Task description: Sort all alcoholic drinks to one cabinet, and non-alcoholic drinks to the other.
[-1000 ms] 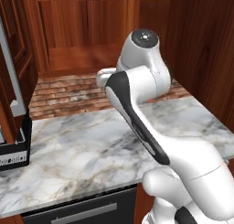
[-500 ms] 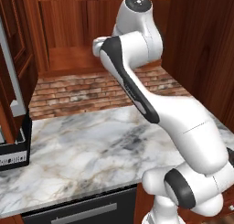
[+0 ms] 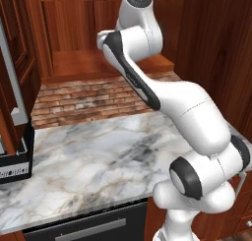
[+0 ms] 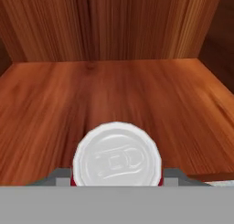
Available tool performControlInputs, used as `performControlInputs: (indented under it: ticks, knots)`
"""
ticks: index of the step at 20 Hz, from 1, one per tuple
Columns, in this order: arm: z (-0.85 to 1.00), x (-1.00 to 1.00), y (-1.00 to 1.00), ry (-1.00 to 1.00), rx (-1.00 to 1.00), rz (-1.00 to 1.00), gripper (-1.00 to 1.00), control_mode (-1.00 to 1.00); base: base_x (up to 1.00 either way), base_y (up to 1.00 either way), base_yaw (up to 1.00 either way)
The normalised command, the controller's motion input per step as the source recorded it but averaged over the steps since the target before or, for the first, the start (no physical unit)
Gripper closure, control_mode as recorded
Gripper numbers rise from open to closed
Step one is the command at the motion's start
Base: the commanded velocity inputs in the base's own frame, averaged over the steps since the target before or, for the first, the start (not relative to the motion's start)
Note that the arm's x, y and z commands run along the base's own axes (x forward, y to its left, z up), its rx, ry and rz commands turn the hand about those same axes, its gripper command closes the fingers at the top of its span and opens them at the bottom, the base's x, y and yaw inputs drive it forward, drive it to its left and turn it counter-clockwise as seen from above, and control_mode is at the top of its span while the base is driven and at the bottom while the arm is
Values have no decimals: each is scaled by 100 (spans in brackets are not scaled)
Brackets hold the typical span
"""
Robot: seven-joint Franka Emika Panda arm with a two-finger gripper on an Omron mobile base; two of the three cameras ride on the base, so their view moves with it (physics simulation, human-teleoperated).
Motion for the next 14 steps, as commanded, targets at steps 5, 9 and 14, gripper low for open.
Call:
performControlInputs:
  ticks: [5, 9, 14]
  knots:
    - [-14, 75, -2, 0, 0, 0, 100, -100, 0, 0, 0]
    - [-22, 36, -4, 0, 0, 0, 100, -100, 0, 0, 0]
    - [-24, 31, 0, 0, 0, 0, 100, -100, 0, 0, 0]
